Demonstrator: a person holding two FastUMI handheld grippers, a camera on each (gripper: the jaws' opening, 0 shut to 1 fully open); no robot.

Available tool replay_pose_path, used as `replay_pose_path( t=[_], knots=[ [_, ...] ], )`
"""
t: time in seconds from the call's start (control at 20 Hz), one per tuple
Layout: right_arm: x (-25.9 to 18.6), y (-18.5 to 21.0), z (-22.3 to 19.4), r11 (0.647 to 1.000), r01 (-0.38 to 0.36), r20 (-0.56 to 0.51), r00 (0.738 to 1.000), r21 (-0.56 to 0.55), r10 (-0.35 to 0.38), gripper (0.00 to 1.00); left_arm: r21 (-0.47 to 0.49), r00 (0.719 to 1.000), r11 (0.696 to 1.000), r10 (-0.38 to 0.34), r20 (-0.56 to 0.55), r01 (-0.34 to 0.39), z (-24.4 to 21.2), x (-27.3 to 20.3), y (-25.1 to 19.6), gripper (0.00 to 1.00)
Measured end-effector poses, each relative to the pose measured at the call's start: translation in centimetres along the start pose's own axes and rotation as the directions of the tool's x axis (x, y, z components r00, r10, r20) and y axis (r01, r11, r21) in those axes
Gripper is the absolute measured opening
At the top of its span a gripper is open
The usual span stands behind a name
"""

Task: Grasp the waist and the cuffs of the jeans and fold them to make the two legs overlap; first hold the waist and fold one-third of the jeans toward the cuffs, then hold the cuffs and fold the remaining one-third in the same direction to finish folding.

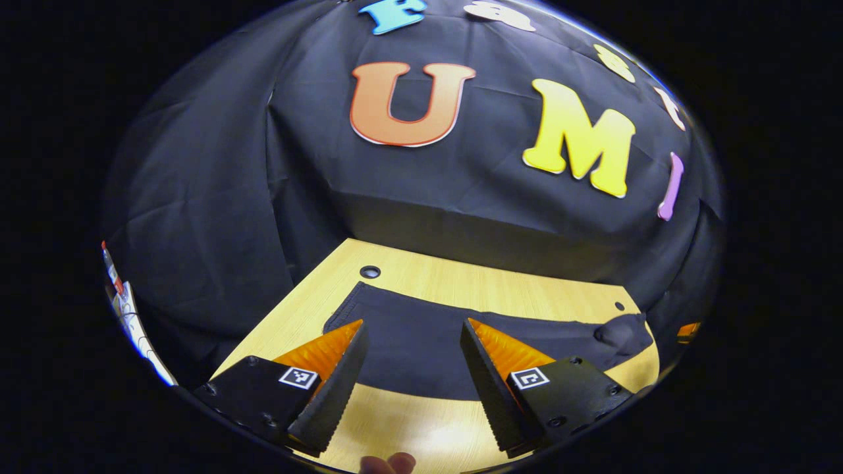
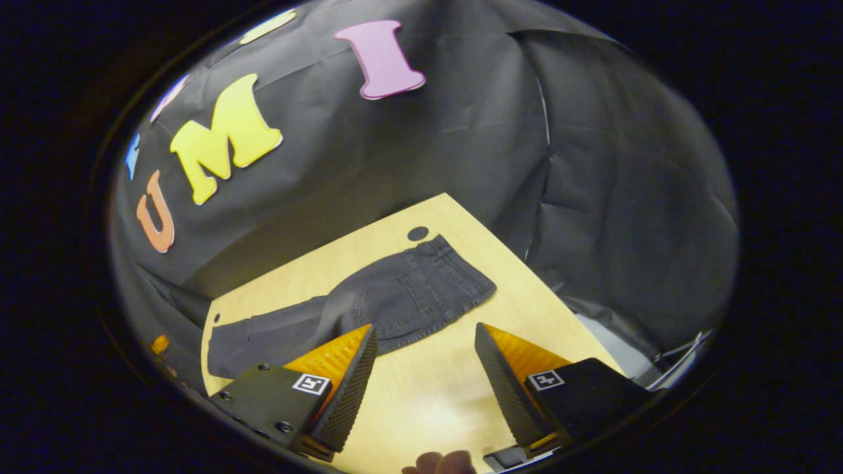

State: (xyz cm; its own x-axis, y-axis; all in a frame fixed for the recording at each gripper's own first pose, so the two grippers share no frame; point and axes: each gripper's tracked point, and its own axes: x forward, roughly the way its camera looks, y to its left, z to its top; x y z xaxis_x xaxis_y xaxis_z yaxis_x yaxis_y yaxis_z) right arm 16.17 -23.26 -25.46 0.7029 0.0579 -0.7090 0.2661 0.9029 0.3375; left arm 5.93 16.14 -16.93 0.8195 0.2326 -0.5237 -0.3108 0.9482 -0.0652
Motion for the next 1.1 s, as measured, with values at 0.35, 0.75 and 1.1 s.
replay_pose_path(
  t=[0.35,0.75,1.1],
  knots=[
    [8.5,-4.3,0.2,0.957,-0.02,-0.031,0.999,0.29,0.03,0.93,0.014,0.997,1.0,0.006,-0.072,-0.005,-3.3,-2.9,-5.1,0.92],
    [17.5,-7.2,2.2,0.928,-0.023,0.004,1.0,0.373,0.023,0.93,0.033,0.987,0.997,0.076,-0.142,-0.072,-4.8,-2.5,-7.7,0.91],
    [19.4,-6.6,2.5,0.99,-0.011,0.02,1.0,0.141,0.008,0.91,-0.019,0.977,0.993,0.11,-0.182,-0.115,-6.0,-1.9,-7.2,0.92]
  ],
)
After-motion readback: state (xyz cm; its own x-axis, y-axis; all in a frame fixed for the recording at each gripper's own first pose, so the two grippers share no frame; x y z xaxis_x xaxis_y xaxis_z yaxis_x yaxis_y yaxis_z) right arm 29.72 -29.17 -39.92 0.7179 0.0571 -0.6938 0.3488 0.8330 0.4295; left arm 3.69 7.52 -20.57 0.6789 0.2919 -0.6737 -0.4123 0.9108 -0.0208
